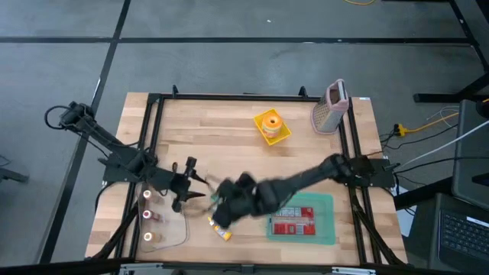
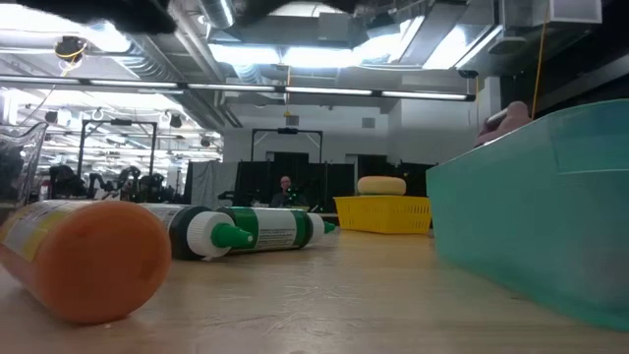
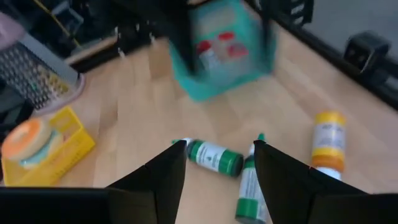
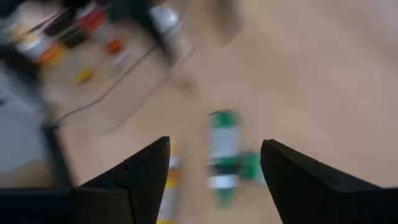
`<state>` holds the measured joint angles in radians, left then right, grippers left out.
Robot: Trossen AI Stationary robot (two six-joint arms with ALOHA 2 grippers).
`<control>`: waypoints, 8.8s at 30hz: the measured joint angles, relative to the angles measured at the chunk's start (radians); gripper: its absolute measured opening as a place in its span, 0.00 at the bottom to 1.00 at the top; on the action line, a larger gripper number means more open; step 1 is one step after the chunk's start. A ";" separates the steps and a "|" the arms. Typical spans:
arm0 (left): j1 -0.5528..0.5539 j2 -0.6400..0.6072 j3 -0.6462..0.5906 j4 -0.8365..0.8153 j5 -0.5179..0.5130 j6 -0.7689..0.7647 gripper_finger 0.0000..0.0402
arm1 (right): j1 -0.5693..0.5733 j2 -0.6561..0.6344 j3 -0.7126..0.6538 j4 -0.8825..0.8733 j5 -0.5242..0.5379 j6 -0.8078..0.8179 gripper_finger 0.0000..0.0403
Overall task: Pick & Place Food Item
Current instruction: Put the yellow food coloring bottle into the transparent bin
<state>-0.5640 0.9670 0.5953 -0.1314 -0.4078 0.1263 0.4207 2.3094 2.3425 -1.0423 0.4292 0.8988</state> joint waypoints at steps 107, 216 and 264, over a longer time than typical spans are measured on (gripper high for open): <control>-0.481 0.017 0.286 -0.470 -0.195 0.217 0.46 | 0.034 0.093 0.000 0.512 -0.206 -0.128 0.23; -0.400 0.069 0.287 -0.322 -0.040 0.346 0.28 | 0.033 0.094 0.001 0.532 -0.291 -0.175 0.26; -0.334 0.150 0.591 -1.432 0.239 -0.449 0.28 | 0.005 0.094 0.001 0.505 -0.331 -0.329 0.65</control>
<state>-0.8981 1.1168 1.1866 -1.5630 -0.1686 -0.3227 0.4255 2.4039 2.3432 -0.5373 0.0979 0.5697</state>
